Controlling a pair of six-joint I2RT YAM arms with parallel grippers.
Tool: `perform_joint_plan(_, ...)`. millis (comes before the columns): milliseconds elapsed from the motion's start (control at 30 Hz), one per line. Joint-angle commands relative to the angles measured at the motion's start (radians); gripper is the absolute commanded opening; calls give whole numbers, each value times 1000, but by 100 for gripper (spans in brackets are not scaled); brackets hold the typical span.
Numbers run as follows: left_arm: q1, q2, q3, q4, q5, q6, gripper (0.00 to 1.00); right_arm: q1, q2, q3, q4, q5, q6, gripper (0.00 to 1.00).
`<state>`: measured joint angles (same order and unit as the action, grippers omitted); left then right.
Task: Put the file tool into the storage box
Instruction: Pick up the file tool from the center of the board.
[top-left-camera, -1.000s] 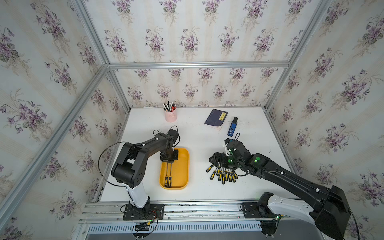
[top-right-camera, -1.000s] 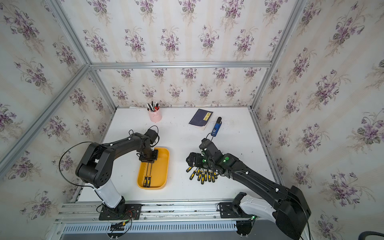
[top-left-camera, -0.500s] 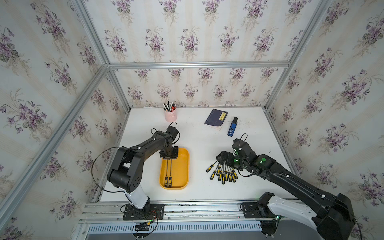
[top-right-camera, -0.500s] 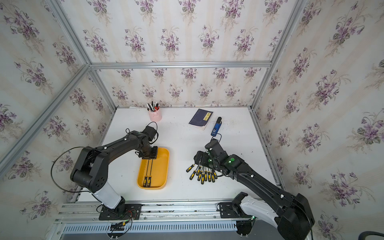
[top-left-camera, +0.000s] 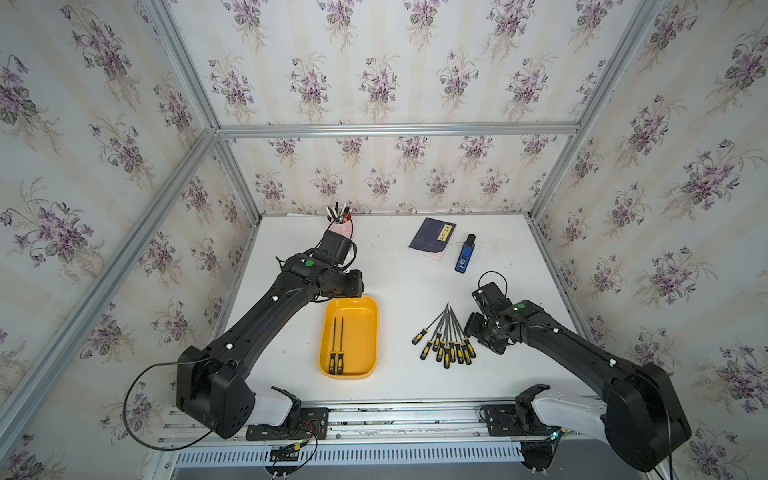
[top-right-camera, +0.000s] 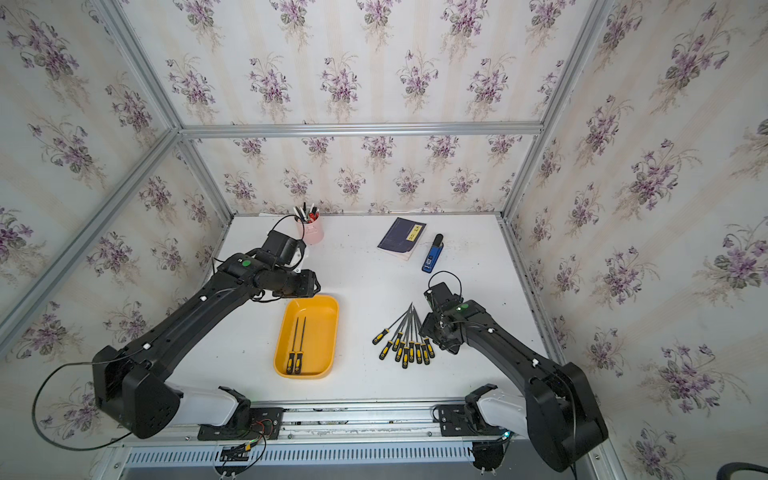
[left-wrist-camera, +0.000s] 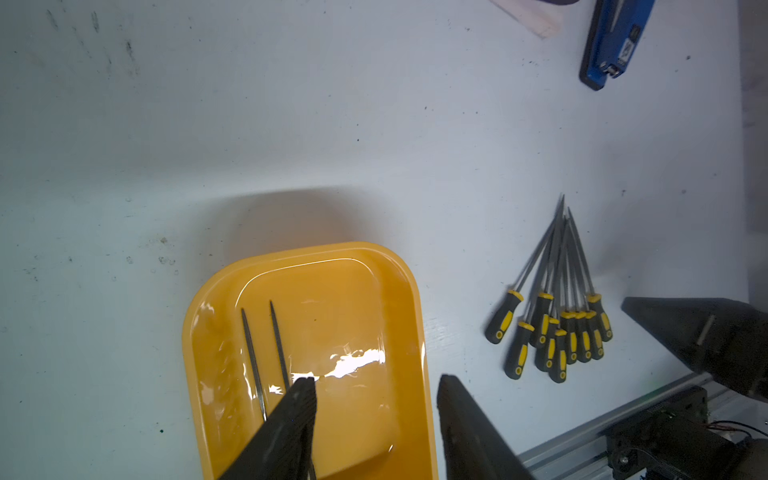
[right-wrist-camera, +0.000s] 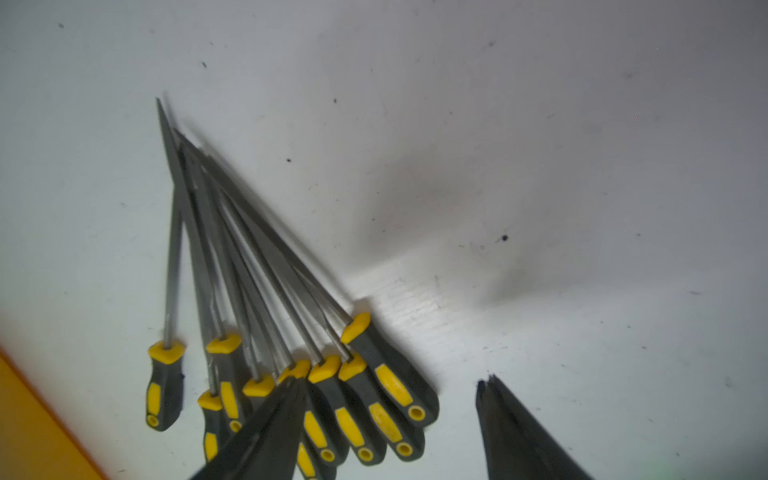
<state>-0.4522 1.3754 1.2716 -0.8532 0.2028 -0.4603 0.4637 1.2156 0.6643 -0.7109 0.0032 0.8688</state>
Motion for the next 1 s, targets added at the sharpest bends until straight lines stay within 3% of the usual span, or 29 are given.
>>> perform_joint_plan(0,-22,-18,12,-12,45,-22,53,-2,31,-18,23,-10,-11,66)
perform_joint_plan(800,-31,-31,-24,1,71,-54,53,1,78,-83,66,-4,-10,44)
perform_joint_plan(967,-33,-27,-31,2,72,-55,53,-1,72,-85,53,15,16,44)
